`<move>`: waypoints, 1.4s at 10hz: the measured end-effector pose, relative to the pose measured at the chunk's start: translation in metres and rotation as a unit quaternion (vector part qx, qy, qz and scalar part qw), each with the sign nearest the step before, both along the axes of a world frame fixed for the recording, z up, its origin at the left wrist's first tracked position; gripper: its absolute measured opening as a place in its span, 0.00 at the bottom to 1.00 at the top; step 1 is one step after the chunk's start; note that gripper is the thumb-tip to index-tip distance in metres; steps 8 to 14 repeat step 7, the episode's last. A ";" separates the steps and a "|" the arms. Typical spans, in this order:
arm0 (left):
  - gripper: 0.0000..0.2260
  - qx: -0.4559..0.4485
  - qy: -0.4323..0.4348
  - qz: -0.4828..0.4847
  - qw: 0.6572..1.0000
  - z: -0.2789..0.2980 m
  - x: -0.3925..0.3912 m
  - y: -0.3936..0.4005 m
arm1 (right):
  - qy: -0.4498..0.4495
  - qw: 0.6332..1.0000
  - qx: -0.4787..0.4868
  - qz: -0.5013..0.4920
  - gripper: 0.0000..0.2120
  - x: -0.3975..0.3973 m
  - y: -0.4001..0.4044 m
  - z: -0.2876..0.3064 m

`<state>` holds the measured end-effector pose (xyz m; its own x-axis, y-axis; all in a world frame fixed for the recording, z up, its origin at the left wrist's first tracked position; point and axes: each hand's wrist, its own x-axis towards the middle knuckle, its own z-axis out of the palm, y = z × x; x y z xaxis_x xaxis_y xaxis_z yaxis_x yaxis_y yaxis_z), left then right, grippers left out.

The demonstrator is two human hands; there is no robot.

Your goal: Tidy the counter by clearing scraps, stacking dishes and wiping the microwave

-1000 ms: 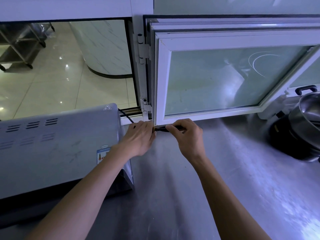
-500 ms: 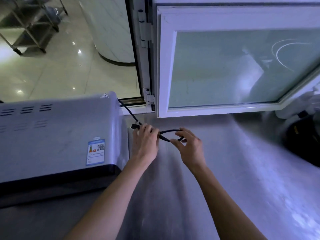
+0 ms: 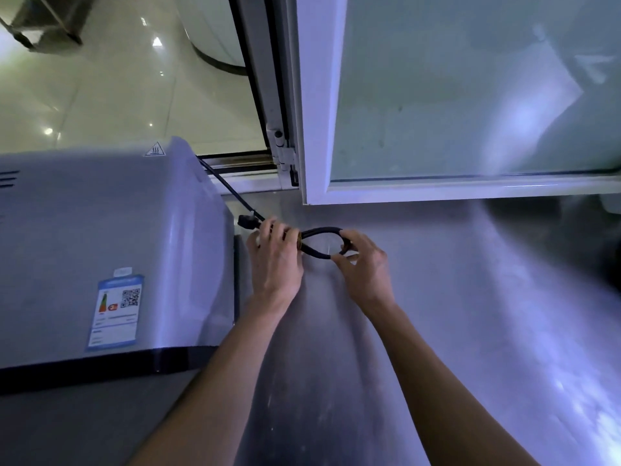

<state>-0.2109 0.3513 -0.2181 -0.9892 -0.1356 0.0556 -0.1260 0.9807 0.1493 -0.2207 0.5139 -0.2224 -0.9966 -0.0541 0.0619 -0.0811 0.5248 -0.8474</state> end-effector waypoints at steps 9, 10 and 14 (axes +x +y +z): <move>0.17 0.050 0.001 -0.052 0.997 -0.003 0.019 -0.004 | -0.066 0.994 0.077 0.029 0.17 0.003 -0.004 -0.006; 0.17 0.050 0.001 -0.052 0.997 -0.003 0.019 -0.004 | -0.066 0.994 0.077 0.029 0.17 0.003 -0.004 -0.006; 0.17 0.050 0.001 -0.052 0.997 -0.003 0.019 -0.004 | -0.066 0.994 0.077 0.029 0.17 0.003 -0.004 -0.006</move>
